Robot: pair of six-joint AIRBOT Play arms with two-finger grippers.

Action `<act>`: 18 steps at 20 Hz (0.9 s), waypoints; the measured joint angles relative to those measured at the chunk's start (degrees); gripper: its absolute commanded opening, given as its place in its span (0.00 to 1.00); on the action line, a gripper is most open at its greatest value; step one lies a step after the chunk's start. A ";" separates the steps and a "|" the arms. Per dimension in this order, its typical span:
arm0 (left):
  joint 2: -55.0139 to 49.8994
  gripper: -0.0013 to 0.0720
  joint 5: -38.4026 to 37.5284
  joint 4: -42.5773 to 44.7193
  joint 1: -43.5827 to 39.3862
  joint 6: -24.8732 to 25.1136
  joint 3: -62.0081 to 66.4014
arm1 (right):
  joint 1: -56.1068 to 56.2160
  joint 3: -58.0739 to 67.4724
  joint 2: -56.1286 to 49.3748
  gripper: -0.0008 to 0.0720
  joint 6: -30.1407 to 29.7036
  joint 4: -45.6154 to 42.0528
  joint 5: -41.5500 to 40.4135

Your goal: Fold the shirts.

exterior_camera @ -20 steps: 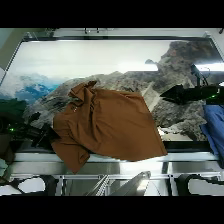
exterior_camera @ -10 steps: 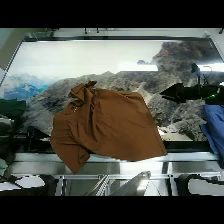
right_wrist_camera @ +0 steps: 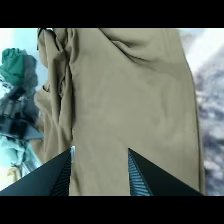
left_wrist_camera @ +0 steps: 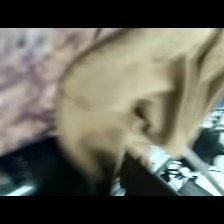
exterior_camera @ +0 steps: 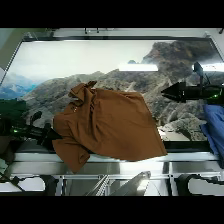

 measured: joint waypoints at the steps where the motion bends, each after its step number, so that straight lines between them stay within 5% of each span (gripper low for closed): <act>1: 0.09 0.06 -0.24 0.02 -0.76 -0.39 0.02 | -1.33 -0.87 0.00 0.54 0.46 0.04 0.44; 7: 0.09 0.06 1.09 0.02 -2.25 -0.61 0.00 | -12.07 -13.53 1.55 0.56 2.58 -4.55 1.70; 9: 0.11 0.06 1.46 0.07 -2.36 -0.61 0.00 | -13.79 -18.40 2.16 0.71 3.30 -8.57 -0.94; 18: 0.11 0.06 3.15 -0.39 -2.40 -0.59 0.00 | -9.75 -30.56 2.99 0.65 12.13 -20.90 -3.78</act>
